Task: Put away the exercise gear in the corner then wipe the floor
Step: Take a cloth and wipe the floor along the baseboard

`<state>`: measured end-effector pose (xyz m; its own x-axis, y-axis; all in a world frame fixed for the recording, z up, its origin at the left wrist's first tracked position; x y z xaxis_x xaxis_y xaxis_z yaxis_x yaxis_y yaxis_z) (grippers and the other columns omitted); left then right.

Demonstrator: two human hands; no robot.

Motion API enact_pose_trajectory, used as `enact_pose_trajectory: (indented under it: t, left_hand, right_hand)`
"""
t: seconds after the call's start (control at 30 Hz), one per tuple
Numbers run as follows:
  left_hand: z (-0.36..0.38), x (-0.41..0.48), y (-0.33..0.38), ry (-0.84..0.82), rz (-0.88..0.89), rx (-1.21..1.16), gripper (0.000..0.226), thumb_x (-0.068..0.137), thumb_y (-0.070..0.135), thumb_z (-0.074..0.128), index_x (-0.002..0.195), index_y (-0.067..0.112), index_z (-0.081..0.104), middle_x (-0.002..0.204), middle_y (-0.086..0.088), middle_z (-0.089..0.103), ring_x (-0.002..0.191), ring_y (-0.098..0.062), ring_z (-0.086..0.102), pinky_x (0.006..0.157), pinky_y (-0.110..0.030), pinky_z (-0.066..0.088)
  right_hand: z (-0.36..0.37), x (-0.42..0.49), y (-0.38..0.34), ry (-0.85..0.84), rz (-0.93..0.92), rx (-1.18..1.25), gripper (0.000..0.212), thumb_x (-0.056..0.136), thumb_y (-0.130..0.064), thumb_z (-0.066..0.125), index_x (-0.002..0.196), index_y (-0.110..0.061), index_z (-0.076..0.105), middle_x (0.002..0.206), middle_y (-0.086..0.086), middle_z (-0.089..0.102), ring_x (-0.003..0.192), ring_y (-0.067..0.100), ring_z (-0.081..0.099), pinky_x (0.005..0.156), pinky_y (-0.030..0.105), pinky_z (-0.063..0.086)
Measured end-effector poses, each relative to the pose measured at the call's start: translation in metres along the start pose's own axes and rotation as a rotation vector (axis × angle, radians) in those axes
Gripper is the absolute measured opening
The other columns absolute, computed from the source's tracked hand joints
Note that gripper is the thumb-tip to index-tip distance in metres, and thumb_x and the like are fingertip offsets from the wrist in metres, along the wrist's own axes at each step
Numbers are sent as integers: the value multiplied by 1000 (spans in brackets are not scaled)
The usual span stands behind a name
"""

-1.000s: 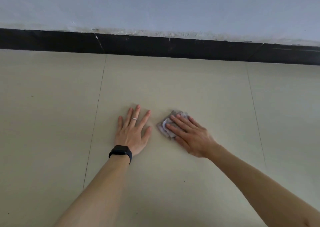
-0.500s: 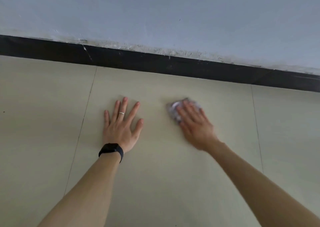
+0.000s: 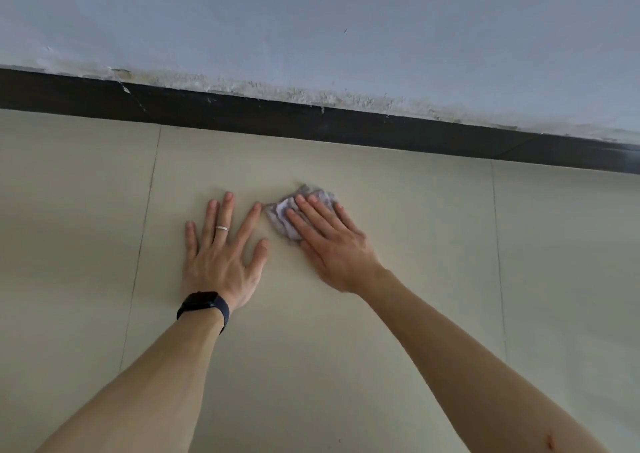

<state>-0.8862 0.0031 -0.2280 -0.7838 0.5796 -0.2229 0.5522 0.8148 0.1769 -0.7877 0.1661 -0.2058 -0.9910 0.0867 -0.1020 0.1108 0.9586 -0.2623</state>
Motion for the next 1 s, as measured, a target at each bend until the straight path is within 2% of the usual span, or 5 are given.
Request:
enact_pose_trajectory:
  t: [0.2, 0.43, 0.63, 0.7, 1.0]
  left_hand:
    - [-3, 3, 2, -17, 0, -26, 59, 99, 60, 17, 153, 50, -5, 165, 8, -15, 152, -17, -11, 122, -52, -1]
    - [-4, 4, -1, -14, 24, -26, 59, 100, 59, 22, 154, 49, 1, 166, 7, -11, 152, -18, -9, 122, -52, -2]
    - [-5, -20, 6, 54, 167, -74, 57, 100, 48, 28, 156, 36, 21, 166, -1, 6, 152, -27, 6, 119, -60, 6]
    - [-1, -52, 12, 64, 188, -78, 59, 98, 48, 31, 156, 36, 21, 166, -1, 7, 152, -28, 8, 118, -60, 7]
    - [42, -179, 7, 36, 233, -36, 58, 100, 46, 29, 156, 33, 23, 165, -3, 13, 152, -29, 13, 119, -60, 10]
  right_hand:
    - [1, -101, 69, 247, 984, 194, 55, 106, -38, 25, 159, -26, 15, 167, 2, 5, 154, 19, -2, 122, 53, 8]
    - [39, -186, -98, -69, -17, 41, 55, 104, -37, 41, 156, -33, 25, 165, -3, 18, 153, 17, 13, 121, 46, 22]
    - [20, -224, 29, 136, 937, 183, 53, 107, -38, 23, 159, -31, 13, 167, -1, 1, 153, 14, -6, 124, 48, 8]
    - [28, -241, 16, 190, 1033, 214, 54, 106, -38, 22, 159, -30, 14, 167, 2, 2, 154, 18, -4, 124, 50, 5]
    - [81, -301, -177, 9, 150, 63, 64, 98, -27, 53, 157, -26, 27, 165, 1, 19, 153, 18, 13, 121, 47, 23]
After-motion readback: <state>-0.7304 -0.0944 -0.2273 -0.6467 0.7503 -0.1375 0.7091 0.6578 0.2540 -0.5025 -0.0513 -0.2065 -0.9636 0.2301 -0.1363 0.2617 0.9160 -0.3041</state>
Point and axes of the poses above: each hand's wrist, its own x-axis towards the middle knuckle, its own z-axis out of the palm, y = z × x, the point moved 7 cm from there along x, towards the middle knuckle
